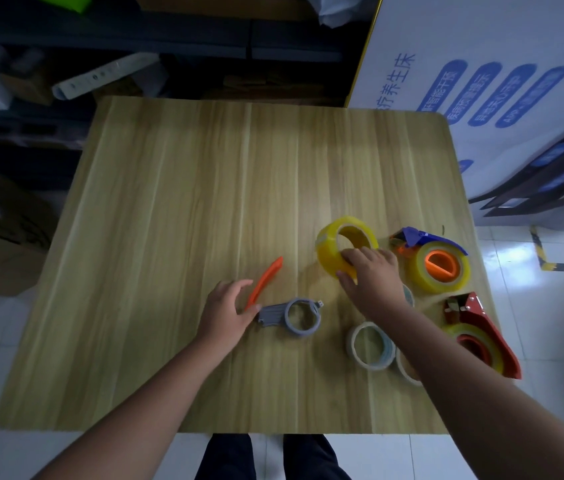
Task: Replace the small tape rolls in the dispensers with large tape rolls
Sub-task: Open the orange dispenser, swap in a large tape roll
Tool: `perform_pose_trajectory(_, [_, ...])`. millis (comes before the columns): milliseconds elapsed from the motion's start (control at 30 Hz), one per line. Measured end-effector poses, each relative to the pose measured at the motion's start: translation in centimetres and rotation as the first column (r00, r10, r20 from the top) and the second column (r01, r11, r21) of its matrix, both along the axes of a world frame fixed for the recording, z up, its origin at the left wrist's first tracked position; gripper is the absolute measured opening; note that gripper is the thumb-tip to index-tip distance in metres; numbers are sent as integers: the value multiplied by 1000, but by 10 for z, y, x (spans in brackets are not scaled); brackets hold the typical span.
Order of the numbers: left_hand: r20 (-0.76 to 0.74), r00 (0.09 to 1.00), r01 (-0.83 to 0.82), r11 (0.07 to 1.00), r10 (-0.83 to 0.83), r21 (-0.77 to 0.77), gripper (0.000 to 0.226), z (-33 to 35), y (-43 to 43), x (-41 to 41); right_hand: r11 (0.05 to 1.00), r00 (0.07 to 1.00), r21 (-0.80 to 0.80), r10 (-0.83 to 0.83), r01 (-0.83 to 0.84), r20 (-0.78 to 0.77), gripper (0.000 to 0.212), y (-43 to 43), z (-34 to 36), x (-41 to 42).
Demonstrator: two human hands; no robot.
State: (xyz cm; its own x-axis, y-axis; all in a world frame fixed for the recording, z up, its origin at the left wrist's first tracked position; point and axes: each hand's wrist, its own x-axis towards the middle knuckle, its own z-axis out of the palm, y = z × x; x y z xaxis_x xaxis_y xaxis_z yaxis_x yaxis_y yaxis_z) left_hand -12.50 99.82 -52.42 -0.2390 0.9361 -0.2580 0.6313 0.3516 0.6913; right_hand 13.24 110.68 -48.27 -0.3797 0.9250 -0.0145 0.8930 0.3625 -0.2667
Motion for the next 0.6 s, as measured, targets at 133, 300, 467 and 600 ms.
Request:
perform_pose_trajectory(133, [81, 997, 4, 984, -18, 181, 48, 18, 14, 18, 990, 990, 75, 124, -118, -73, 29, -25, 11, -14])
perform_pose_trajectory(300, [27, 984, 160, 941, -175, 298, 56, 32, 22, 31, 976, 975, 92, 206, -199, -79, 29, -59, 9, -18])
perform_pose_trajectory(467, [-228, 946, 304, 874, -230, 379, 37, 29, 11, 35, 974, 973, 78, 219, -213, -72, 31, -81, 1, -19])
perform_pose_trajectory(600, [-261, 952, 257, 878, -158, 403, 29, 25, -1, 42, 973, 972, 80, 221, -214, -81, 30, -90, 1, -24])
